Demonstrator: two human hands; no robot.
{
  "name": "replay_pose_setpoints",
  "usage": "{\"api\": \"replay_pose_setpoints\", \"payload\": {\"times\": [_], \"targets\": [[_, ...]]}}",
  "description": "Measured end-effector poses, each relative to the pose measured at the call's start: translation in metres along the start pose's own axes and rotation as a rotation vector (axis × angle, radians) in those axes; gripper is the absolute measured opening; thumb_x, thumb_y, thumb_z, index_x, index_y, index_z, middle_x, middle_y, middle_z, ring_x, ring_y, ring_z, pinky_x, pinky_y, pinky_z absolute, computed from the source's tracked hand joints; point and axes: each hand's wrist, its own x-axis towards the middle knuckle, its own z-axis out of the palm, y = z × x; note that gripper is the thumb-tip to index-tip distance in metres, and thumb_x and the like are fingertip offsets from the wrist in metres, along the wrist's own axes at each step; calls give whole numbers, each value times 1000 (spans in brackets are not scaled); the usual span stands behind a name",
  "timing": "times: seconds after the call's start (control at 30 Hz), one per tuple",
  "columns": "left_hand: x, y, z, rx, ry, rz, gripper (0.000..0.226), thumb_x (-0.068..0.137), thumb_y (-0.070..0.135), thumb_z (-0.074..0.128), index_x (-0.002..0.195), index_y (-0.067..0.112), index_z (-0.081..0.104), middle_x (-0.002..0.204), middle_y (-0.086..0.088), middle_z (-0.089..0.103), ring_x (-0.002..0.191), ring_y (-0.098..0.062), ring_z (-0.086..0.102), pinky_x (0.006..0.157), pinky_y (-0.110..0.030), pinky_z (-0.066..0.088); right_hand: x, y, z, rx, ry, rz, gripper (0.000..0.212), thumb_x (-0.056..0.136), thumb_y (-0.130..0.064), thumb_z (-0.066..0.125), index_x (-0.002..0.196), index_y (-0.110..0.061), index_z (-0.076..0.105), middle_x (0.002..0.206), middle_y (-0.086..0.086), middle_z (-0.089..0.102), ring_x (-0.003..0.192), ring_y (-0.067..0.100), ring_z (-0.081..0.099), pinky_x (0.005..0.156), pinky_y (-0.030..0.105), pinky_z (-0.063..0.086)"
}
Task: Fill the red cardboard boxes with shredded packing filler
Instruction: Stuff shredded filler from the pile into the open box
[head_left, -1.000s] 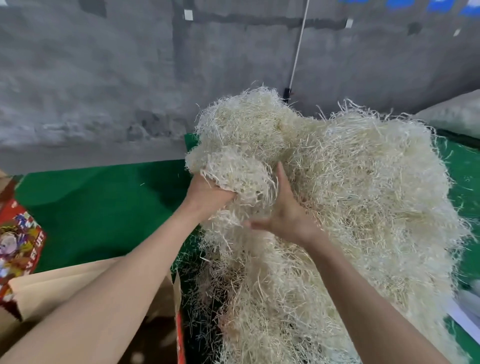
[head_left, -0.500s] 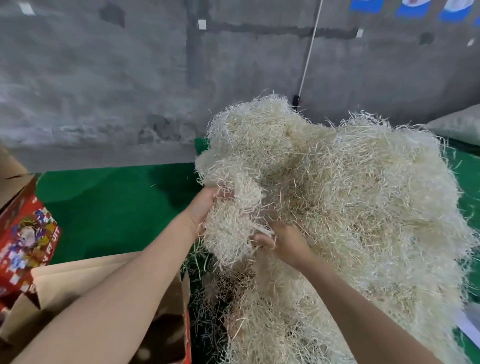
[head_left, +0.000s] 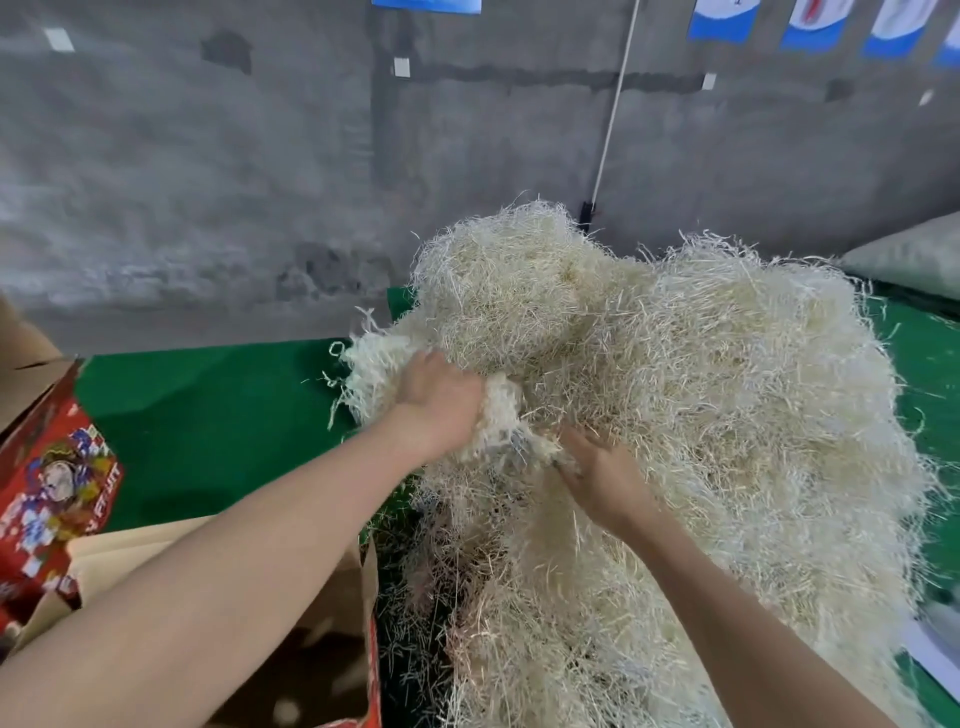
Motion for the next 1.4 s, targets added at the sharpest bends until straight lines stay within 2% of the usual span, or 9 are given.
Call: {"api": "replay_pose_setpoints", "payload": {"times": [0.17,0.37,0.47,0.6,0.8,0.93,1.03,1.23,1.4], "targets": [[16,-13,-14,-217,426,-91,49,74,15,71,120,15,55,120,-6,57,117,-24,42,103,-40,31,-14,5,11,-37,-25,52,8,96,-12,45,96,-19,46,80,-9,52,65,10,52,61,22,53],[21,-27,-52,-1048,792,-476,54,71,17,78,118,7,54,113,1,55,112,-19,43,92,-24,33,-19,25,22,-244,-213,201,48,94,-7,43,139,-23,36,136,2,46,107,18,58,83,26,52],[22,-37,-78,-1471,655,-561,50,68,13,80,112,5,55,101,-5,63,98,-19,60,80,-25,54,-23,18,21,-121,-331,227,48,92,-14,52,138,-18,38,119,3,58,92,12,60,81,20,50],[19,-32,-75,-1734,350,-661,82,70,17,78,138,5,33,137,-12,45,124,-28,45,106,-48,37,5,-18,-23,121,-286,144,78,74,-22,74,139,-21,31,132,-2,49,111,17,53,93,24,44],[-22,-53,-71,-1910,150,-618,27,82,17,66,109,15,63,122,-4,56,112,-23,51,103,-41,37,24,-89,-78,407,272,28,34,83,0,58,109,-22,55,101,-8,61,84,3,59,67,17,52],[-70,-77,-52,-2087,36,-485,10,82,14,64,76,16,72,90,-7,72,88,-25,65,79,-34,53,10,-137,-51,1234,-179,61,64,78,2,54,117,-49,45,106,-25,48,96,0,52,69,19,52],[-111,-98,-22,-2124,44,-588,5,81,13,63,82,13,68,88,-8,69,84,-26,64,84,-37,50,-3,-169,-17,1654,-597,156,41,66,-1,67,100,-21,58,71,-6,67,61,9,62,57,23,53],[-194,-136,47,-2189,39,-784,10,63,12,68,57,13,75,76,-1,73,76,-17,68,64,-29,53,-15,-234,51,1370,-589,209,17,78,4,61,76,-13,63,63,-4,68,57,5,65,49,16,49],[-250,-185,85,-2519,-86,-621,58,42,20,93,91,0,69,84,-14,69,73,-24,67,64,-32,55,-25,-254,62,1207,-506,-44,17,76,-24,70,92,-23,68,90,-21,70,90,-7,63,68,8,49]]}}
